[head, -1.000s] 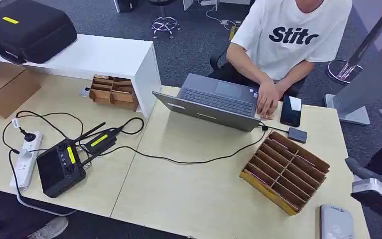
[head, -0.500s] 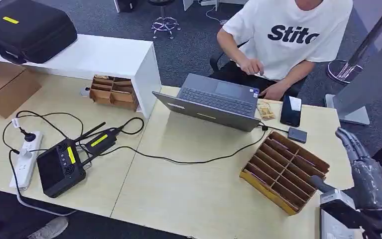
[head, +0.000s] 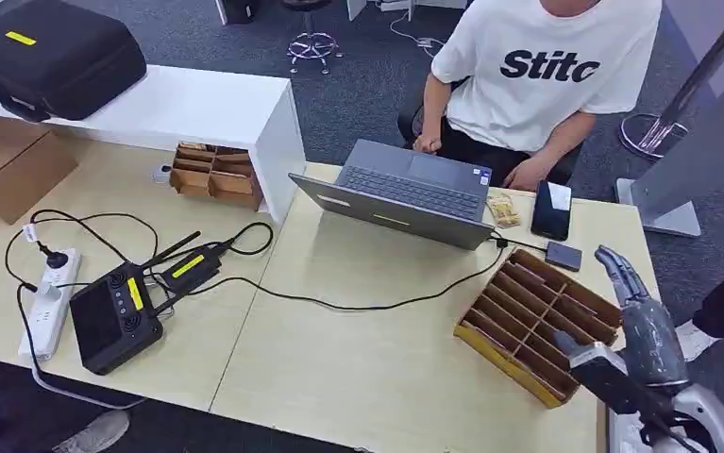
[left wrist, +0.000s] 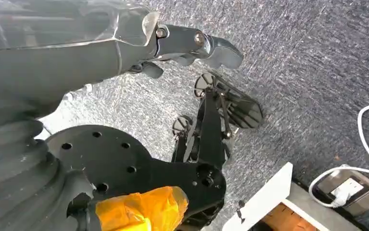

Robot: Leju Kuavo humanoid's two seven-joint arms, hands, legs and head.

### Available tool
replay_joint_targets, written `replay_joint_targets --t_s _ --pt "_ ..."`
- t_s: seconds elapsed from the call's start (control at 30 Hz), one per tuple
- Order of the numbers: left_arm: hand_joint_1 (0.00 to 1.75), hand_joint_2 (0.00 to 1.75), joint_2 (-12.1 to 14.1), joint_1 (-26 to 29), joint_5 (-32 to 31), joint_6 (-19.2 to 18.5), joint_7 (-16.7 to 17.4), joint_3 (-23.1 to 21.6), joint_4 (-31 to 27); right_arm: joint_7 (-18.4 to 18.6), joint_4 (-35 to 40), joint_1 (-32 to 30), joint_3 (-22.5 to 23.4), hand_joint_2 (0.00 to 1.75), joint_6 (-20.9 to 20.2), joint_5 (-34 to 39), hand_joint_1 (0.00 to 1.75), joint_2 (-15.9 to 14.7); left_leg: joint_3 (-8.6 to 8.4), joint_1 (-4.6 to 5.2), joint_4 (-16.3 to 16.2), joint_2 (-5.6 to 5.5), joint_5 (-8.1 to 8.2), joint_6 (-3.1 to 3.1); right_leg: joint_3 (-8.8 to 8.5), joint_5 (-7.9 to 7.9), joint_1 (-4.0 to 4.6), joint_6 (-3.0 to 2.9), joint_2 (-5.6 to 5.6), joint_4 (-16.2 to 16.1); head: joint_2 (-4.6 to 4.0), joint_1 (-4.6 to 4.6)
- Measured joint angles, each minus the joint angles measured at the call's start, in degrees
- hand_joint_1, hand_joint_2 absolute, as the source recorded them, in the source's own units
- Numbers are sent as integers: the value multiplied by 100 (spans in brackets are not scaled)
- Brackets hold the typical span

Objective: Pass the card to the sensor for recognition and then transmit it.

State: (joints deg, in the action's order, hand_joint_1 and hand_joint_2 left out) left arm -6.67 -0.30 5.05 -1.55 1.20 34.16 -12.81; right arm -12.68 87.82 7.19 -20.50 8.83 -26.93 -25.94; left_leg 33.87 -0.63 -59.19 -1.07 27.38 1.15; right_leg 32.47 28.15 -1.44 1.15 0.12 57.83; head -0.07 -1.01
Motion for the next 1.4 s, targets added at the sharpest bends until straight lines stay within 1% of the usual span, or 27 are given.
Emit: replay_joint_targets --t_s 0.17,0.33,0.5,0.93,1.2,1.23,1.27,1.3,1.33,1.37,1.4 --pt "0 175 0 -21 -11 31 7 0 0 65 -439 251 -166 175 61 -11 0 214 0 0 0 -1 -1 0 0 0 0 0 0 1 0 2" --pt "0 175 0 -31 -31 33 15 0 2 105 -876 473 -223 175 234 22 0 376 0 0 0 -1 -1 0 0 0 0 0 0 1 0 2" --pt "0 175 0 -49 -35 48 17 0 2 111 -1243 568 -251 175 365 9 0 498 1 1 0 -2 -1 0 0 0 0 0 -1 0 0 2" --pt "0 175 0 -55 -15 85 22 0 33 109 -1573 601 -240 175 444 18 0 581 0 1 0 -1 -1 0 0 0 0 0 -1 0 0 0" --pt "0 175 -2 -57 26 92 24 0 46 57 -1707 606 59 175 511 107 0 583 0 1 -1 -1 0 0 1 0 -2 0 -1 0 0 2" --pt "0 175 -2 -57 33 96 24 0 46 41 -1715 605 103 175 509 118 3 583 0 1 -1 -1 0 0 1 0 -2 0 0 0 0 2" --pt "0 175 -2 -58 44 98 24 0 46 24 -1722 602 155 175 505 125 47 583 0 1 -1 -1 0 0 1 0 -2 0 -1 0 0 0" --pt "0 175 -4 -57 44 98 24 0 46 4 -1724 602 190 175 498 127 138 583 0 1 -1 -1 0 0 1 0 -2 0 0 0 0 2" --pt "0 175 -4 -57 44 98 24 0 46 -15 -1724 602 227 175 492 127 150 583 0 1 -1 -1 0 0 1 0 -1 0 0 0 0 0" --pt "0 175 -7 -58 48 98 24 0 46 -33 -1724 601 267 175 485 131 150 586 0 1 -1 -1 0 0 1 0 -1 0 0 0 0 0" --pt "0 175 -11 -57 55 98 24 0 46 -44 -1722 601 291 175 474 136 161 590 0 1 -1 -1 -1 0 1 0 -1 0 0 0 0 0"
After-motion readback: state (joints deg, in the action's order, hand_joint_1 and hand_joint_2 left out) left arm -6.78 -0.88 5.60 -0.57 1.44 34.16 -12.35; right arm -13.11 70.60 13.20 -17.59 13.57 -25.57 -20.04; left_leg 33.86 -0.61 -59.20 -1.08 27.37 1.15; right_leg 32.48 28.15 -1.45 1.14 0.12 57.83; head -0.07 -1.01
